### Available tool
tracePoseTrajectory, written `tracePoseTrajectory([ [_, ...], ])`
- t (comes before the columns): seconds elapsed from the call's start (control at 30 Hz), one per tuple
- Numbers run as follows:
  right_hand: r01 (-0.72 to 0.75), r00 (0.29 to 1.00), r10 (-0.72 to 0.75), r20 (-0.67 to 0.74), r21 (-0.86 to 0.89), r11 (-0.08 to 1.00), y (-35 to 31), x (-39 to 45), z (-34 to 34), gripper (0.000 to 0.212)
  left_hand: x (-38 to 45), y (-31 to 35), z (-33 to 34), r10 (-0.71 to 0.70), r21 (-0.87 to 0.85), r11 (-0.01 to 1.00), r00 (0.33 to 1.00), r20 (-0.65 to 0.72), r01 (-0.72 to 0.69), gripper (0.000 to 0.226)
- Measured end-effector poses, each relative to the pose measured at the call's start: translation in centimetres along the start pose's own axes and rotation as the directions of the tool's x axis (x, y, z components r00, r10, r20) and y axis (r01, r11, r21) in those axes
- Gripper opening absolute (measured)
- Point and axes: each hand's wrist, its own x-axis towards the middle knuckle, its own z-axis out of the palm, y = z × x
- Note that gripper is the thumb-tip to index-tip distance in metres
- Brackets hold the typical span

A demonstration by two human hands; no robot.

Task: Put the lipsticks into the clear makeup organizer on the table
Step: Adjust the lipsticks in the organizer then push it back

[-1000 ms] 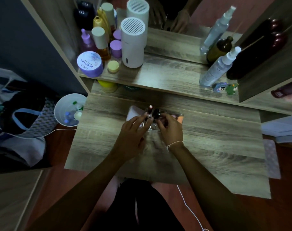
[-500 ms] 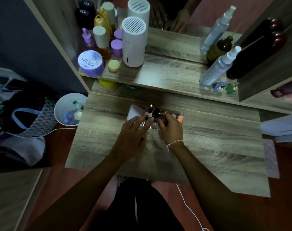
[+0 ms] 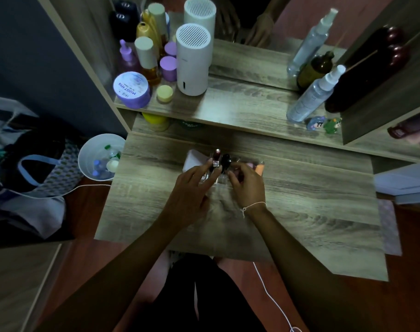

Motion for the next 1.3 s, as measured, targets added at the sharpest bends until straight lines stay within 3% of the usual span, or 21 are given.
tracePoseTrajectory([
  [0.2, 0.044, 0.990, -0.051, -0.134, -0.054, 0.998, 0.5, -1.5, -1.1, 0.023, -0.5, -0.8, -0.5, -0.102, -0.089, 0.992, 0.991, -0.087, 0.094, 0.079],
  [0.37, -0.001, 0.971, -0.018, -0.238, -0.081, 0.997, 2.6, -3.4, -1.7, 0.061, -0.4, -2.9, -0.3, -0.290, -0.228, 0.941, 0.942, -0.170, 0.248, 0.074],
  [0.47, -0.136, 0.981, 0.138, -0.139, 0.027, 0.990, 3.9, -3.9, -1.3, 0.093, -0.1, -4.4, 0.3, -0.484, -0.423, 0.802, 0.874, -0.044, 0.423, 0.095],
  [0.57, -0.214, 0.974, 0.217, -0.059, 0.041, 0.976, 4.7, -4.1, -0.6, 0.108, 0.0, -4.8, 1.2, -0.556, -0.482, 0.710, 0.829, 0.062, 0.513, 0.102],
  [0.8, -0.261, 0.965, 0.256, -0.052, -0.183, 0.948, 6.5, -3.9, 0.8, 0.096, -0.2, -3.9, 2.9, -0.602, -0.538, 0.638, 0.792, 0.096, 0.551, 0.094],
  [1.1, -0.261, 0.964, 0.248, -0.093, -0.187, 0.947, 7.1, -3.4, 0.6, 0.073, -0.3, -4.0, 4.0, -0.602, -0.541, 0.641, 0.794, 0.085, 0.545, 0.100],
  [1.3, -0.285, 0.957, 0.265, -0.120, -0.203, 0.937, 7.9, -3.6, 0.0, 0.074, 0.2, -3.4, 4.3, -0.568, -0.543, 0.645, 0.813, 0.129, 0.537, 0.101],
])
